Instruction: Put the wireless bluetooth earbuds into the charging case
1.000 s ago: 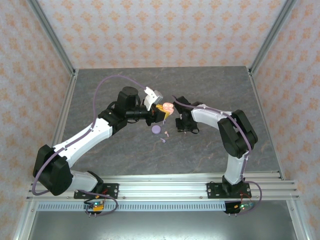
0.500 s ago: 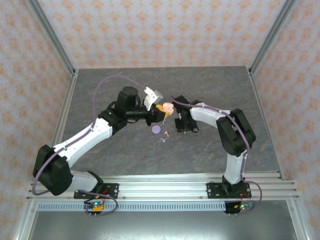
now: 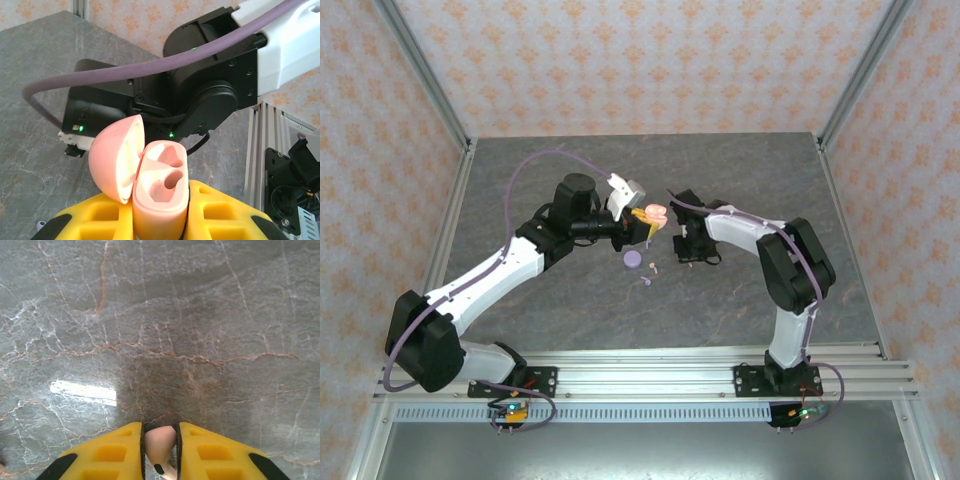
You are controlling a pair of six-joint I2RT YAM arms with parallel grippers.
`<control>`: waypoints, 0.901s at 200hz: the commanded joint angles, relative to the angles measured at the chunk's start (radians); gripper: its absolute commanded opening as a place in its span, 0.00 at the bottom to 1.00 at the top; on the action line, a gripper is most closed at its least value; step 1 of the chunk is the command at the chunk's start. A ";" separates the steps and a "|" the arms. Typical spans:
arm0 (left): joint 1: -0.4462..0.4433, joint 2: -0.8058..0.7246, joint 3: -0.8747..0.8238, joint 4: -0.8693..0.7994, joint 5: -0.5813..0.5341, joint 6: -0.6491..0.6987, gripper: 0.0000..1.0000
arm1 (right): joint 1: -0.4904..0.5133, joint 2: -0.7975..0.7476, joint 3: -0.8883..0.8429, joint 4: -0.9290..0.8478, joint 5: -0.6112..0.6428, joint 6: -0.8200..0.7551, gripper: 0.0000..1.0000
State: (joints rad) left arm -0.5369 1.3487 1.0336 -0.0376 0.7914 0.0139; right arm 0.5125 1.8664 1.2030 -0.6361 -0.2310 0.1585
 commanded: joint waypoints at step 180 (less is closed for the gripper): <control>-0.004 0.057 -0.186 0.352 -0.262 -0.171 0.19 | -0.082 -0.443 -0.153 0.306 -0.396 0.144 0.21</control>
State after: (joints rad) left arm -0.5369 1.3914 0.8619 0.2462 0.5720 -0.1383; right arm 0.4313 1.4784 1.0534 -0.3599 -0.5880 0.2844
